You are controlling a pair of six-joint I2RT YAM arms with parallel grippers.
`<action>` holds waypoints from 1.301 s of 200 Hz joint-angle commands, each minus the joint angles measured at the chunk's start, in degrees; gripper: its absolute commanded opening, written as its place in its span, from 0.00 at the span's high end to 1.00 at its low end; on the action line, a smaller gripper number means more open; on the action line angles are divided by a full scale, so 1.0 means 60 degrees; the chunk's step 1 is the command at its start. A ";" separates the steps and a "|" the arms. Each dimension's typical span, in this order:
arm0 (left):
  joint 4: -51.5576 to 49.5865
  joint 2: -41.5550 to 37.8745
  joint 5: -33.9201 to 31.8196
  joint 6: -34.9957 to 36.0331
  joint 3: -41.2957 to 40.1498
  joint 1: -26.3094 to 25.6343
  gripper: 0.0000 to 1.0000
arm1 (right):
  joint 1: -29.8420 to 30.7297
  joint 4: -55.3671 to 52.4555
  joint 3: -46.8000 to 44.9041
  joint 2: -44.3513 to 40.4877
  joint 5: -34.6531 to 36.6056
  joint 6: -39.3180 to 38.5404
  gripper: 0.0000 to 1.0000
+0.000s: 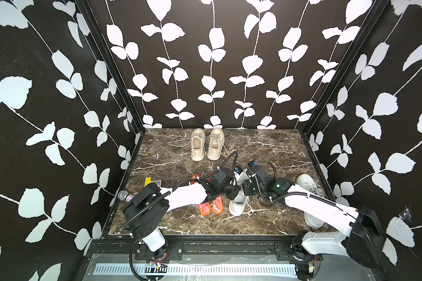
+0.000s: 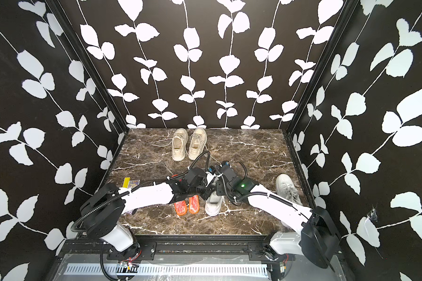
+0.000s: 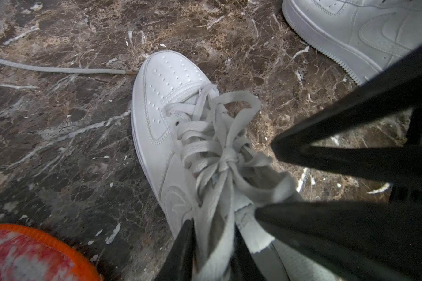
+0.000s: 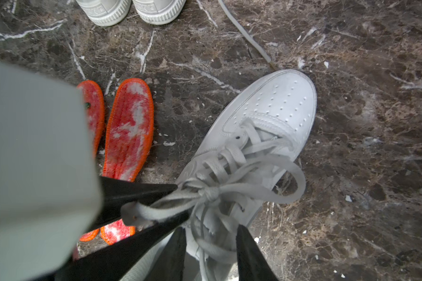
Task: Remove the insole from the shoe
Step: Untie the shoelace on the shoe.
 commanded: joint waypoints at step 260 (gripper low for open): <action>-0.0010 -0.0319 -0.1136 -0.0407 -0.0361 -0.0021 0.82 | -0.0163 -0.1954 0.0293 -0.1887 0.2861 0.0179 1.00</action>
